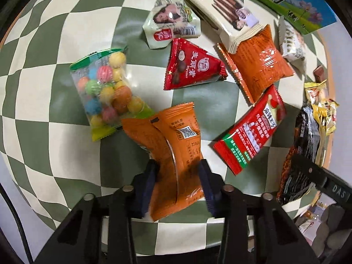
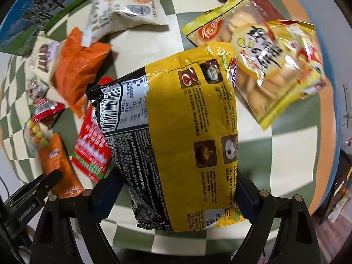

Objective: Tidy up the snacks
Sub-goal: 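Carry both packets into the cardboard box and open both tools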

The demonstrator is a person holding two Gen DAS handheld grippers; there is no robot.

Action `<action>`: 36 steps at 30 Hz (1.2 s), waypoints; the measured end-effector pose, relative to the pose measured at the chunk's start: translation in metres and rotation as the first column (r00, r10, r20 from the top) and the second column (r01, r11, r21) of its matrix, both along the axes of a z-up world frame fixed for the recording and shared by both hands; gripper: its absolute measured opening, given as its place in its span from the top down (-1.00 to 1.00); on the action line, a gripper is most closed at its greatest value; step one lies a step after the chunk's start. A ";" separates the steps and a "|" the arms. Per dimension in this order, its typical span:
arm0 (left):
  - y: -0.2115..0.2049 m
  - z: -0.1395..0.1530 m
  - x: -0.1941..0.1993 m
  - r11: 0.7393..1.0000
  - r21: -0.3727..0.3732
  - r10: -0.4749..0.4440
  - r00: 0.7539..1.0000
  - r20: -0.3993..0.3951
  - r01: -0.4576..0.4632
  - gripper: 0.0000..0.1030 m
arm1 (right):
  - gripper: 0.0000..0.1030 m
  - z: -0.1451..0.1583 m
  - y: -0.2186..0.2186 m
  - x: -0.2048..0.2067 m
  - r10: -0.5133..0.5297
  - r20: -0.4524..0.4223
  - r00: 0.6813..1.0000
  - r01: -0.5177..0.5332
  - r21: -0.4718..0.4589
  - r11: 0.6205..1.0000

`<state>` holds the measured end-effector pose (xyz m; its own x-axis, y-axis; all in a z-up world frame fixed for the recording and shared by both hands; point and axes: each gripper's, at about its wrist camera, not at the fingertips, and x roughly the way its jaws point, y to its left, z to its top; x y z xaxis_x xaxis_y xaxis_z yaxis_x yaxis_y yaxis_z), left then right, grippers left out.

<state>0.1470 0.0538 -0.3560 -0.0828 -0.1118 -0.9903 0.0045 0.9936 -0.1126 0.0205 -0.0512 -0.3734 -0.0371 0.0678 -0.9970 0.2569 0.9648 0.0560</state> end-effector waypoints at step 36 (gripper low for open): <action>0.049 0.066 -0.021 0.987 -0.158 -0.014 0.987 0.158 0.040 0.12 | -0.79 -0.048 -0.081 0.054 0.031 0.188 0.982 -0.053 0.110 0.993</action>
<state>0.1255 0.1030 -0.2900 0.0665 -0.2694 -0.9607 0.0612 0.9622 -0.2655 0.0745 -0.1322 -0.4210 0.1423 0.1836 -0.9726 0.1912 0.9590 0.2090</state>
